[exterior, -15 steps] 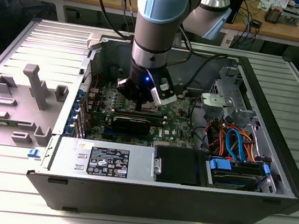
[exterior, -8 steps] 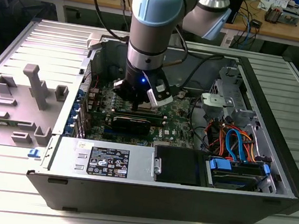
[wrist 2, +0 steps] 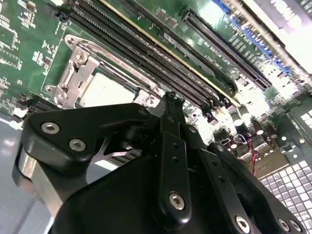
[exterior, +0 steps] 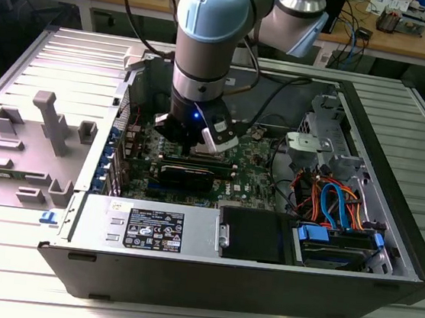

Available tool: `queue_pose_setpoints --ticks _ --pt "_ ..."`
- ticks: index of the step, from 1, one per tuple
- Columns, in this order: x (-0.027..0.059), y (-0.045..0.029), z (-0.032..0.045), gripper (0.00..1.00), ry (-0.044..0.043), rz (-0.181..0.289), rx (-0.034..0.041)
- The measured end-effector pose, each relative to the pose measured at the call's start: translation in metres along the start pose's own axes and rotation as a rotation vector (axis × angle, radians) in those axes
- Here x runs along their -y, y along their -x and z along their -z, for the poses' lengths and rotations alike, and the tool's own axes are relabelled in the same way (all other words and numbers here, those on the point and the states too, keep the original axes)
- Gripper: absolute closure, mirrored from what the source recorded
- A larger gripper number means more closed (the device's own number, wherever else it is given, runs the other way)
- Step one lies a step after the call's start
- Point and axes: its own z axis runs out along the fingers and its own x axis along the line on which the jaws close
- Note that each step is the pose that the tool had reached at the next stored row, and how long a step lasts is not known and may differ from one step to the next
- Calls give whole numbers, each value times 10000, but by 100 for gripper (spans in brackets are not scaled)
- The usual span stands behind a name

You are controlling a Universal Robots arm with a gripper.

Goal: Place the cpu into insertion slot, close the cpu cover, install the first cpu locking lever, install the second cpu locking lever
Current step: 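Install the second cpu locking lever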

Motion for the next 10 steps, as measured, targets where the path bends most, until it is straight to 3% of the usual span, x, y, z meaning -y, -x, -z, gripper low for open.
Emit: queue_pose_setpoints --ticks 3,8,10 --pt "8 0 -24 89 94 42 4" --pt "29 -3 -23 89 87 54 2" --pt "31 -3 -22 89 14 56 -9"
